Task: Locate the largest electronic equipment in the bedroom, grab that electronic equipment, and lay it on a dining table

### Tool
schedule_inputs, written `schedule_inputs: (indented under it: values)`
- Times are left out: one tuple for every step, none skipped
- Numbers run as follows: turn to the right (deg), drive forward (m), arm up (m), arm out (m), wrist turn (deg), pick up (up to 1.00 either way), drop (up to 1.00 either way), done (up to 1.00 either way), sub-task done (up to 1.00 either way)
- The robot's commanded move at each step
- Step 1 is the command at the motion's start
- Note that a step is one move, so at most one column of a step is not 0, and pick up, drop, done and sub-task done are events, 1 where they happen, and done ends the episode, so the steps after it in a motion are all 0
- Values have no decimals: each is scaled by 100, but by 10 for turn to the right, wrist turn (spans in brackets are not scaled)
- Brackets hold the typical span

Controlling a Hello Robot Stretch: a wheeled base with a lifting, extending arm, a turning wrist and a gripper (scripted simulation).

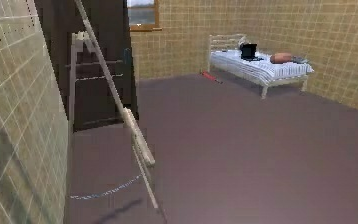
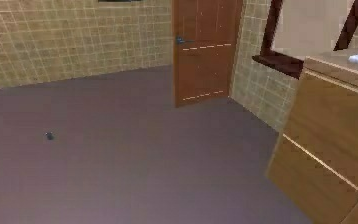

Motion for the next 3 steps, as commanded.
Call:
schedule_inputs:
  values:
    - [450,0,0,0,0,0,0,0,0]
    - [330,0,0,0,0,0,0,0,0]
    - [0,10,0,0,0,0,0,0,0]
